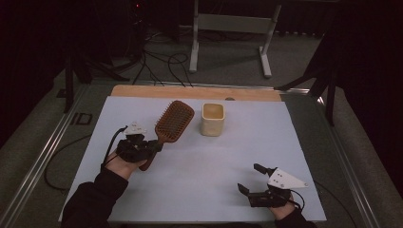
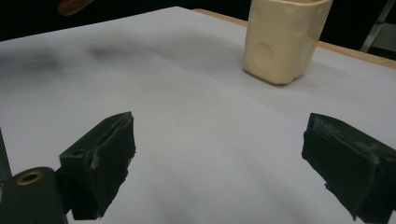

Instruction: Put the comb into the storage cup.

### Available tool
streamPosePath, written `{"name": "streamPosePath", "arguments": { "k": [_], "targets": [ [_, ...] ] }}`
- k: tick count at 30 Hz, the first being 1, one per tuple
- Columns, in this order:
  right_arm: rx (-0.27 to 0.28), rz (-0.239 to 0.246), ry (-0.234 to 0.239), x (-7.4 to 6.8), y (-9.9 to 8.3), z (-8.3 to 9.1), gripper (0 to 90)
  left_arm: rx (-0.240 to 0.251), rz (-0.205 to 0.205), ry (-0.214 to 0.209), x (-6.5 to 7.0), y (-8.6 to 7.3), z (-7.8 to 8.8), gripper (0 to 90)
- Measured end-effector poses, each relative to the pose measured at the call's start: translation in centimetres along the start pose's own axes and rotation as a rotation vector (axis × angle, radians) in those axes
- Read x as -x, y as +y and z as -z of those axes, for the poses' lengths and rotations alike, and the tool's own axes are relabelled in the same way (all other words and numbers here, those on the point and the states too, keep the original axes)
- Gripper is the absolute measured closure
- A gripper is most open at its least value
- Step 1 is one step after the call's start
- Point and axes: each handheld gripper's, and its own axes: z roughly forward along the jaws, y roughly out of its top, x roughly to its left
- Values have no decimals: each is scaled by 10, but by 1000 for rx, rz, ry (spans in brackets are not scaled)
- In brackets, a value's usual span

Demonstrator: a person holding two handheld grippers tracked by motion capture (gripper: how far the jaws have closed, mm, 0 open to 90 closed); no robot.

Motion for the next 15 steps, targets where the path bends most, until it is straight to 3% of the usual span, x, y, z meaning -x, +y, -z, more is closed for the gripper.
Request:
{"name": "streamPosePath", "arguments": {
  "k": [15],
  "targets": [
    [-12, -12, -7, -1, 2, -2, 95, 113, -50, -14, 7, -5, -3, 742]
  ]
}}
